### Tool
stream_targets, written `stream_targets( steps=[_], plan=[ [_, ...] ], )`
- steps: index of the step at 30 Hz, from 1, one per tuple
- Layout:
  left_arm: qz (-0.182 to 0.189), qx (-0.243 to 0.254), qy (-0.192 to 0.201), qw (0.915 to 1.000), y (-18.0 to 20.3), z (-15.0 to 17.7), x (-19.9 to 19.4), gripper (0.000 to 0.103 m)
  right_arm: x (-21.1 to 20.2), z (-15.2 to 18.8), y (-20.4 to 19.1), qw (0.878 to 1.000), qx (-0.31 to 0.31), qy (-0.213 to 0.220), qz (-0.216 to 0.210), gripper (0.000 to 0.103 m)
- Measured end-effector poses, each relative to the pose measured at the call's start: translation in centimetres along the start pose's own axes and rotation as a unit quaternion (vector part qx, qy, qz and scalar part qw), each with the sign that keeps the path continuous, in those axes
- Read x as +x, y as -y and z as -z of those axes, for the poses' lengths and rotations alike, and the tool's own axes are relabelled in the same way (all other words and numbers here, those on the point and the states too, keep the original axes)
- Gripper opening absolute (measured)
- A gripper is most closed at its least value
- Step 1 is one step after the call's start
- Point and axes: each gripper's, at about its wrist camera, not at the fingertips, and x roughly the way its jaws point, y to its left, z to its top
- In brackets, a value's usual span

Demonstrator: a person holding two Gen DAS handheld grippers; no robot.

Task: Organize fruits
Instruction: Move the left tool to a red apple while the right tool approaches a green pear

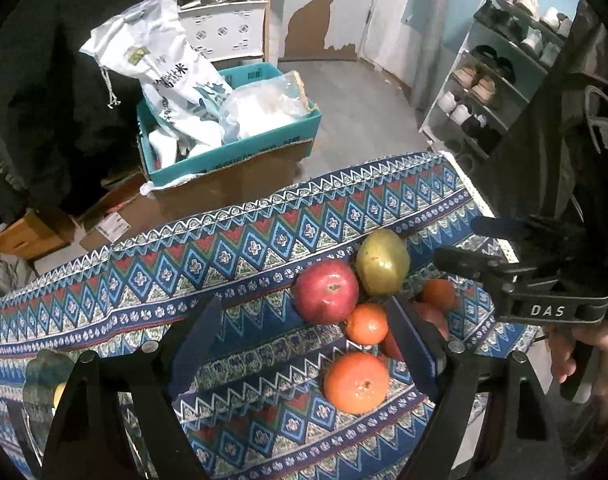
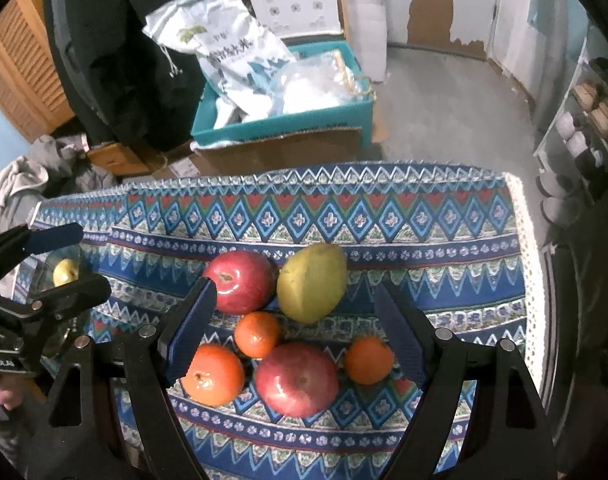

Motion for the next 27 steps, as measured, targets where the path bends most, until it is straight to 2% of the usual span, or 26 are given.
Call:
stream_targets(
  steps=[8, 24, 27],
  plan=[
    [-0.002, 0.018, -0.012, 0.9998, -0.3, -0.5, 3.1, 0.086, 4.3, -0.2, 0.8, 0.999, 0.012, -0.033, -0.008, 0.082],
    [0.019, -0.034, -0.056, 0.9977, -2.6, -0.8, 8.6, 0.086, 11.3, 0.1, 2.2, 0.994, 0.034, -0.102, 0.0, 0.082],
    [0.017, -0.036, -0.058, 0.9975, -2.7, -0.8, 8.9, 0.086, 12.4, 0.5, 2.3, 0.993, 0.031, -0.117, 0.0, 0.075]
  ],
)
